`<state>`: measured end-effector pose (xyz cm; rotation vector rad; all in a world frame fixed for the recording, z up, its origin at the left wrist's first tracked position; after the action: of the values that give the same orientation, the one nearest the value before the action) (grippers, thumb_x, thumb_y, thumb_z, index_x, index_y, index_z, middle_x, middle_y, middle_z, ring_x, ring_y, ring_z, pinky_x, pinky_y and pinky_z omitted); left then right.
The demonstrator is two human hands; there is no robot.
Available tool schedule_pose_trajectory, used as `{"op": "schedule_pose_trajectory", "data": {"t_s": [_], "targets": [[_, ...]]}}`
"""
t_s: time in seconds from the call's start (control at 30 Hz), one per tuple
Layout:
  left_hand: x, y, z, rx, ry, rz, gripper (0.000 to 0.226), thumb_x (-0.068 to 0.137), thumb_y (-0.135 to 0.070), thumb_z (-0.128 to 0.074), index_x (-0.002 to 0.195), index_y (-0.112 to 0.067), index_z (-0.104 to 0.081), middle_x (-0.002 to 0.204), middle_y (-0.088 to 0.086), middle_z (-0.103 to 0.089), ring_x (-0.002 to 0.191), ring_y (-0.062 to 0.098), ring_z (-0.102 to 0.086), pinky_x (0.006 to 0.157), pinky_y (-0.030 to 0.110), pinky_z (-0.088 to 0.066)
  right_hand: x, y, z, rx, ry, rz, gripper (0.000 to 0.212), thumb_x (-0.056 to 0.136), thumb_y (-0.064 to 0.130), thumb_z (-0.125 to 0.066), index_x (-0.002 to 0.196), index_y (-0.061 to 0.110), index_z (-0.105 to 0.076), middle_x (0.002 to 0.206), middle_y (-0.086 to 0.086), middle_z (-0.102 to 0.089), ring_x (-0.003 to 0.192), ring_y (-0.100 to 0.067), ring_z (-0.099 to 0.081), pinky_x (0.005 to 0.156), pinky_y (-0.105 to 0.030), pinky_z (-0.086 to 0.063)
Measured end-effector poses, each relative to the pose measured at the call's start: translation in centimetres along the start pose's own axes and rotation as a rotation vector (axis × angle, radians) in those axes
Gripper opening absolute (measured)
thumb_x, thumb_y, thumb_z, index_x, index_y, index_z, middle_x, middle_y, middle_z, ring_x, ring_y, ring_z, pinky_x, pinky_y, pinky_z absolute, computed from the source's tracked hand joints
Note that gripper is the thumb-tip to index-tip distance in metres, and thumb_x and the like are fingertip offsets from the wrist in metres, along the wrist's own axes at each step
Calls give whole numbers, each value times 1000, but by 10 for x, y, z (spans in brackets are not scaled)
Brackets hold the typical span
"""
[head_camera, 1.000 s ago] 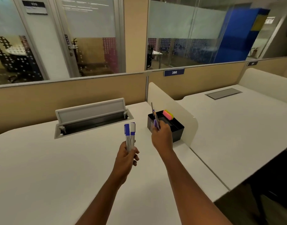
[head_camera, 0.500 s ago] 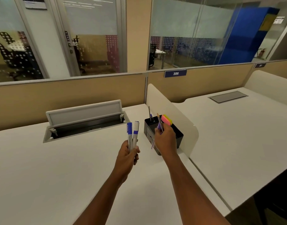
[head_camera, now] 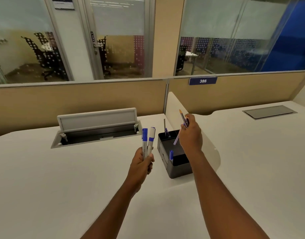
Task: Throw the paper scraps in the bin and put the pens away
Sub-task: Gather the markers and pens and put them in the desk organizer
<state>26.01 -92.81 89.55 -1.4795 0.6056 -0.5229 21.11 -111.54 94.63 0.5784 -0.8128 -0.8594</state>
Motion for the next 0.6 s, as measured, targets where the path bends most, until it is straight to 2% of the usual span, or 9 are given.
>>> {"op": "schedule_pose_trajectory", "data": {"t_s": [0.17, 0.27, 0.43, 0.6], "targets": [[10, 6, -1, 2, -31, 8, 16, 98, -20, -46, 114, -18, -49, 77, 5, -56, 59, 11, -49, 56, 21, -48, 25, -8, -16, -13, 34, 22, 27, 97, 11, -51, 123, 18, -46, 111, -11, -64, 96, -28, -64, 70, -33, -52], [15, 8, -4, -6, -40, 4, 14, 98, -20, -46, 112, -21, -49, 76, 4, -57, 58, 10, -49, 55, 19, -48, 35, -17, -24, -45, 63, 24, 26, 97, 9, -47, 121, 18, -44, 106, -11, -61, 88, -29, -64, 64, -33, -52], [25, 7, -12, 22, -33, -5, 19, 98, -21, -45, 117, -19, -47, 79, 3, -58, 58, 10, -50, 54, 16, -48, 48, -32, -40, -65, 85, -9, 28, 96, 7, -48, 120, 21, -42, 101, -10, -58, 75, -29, -66, 66, -43, -59], [33, 7, -17, 40, -24, -7, 24, 98, -21, -46, 122, -17, -46, 82, 3, -59, 61, 11, -50, 55, 16, -49, 59, -44, -57, -77, 86, -12, 29, 97, 11, -50, 122, 21, -42, 102, -10, -60, 75, -27, -66, 64, -38, -59]]}}
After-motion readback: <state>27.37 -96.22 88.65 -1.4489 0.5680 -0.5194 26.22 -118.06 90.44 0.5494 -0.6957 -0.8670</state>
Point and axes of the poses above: each hand's wrist, its own x-axis towards the middle knuckle, its own z-axis out of the back of the hand, y = z × x, the point moved 1 cm from there along x, towards the middle knuckle
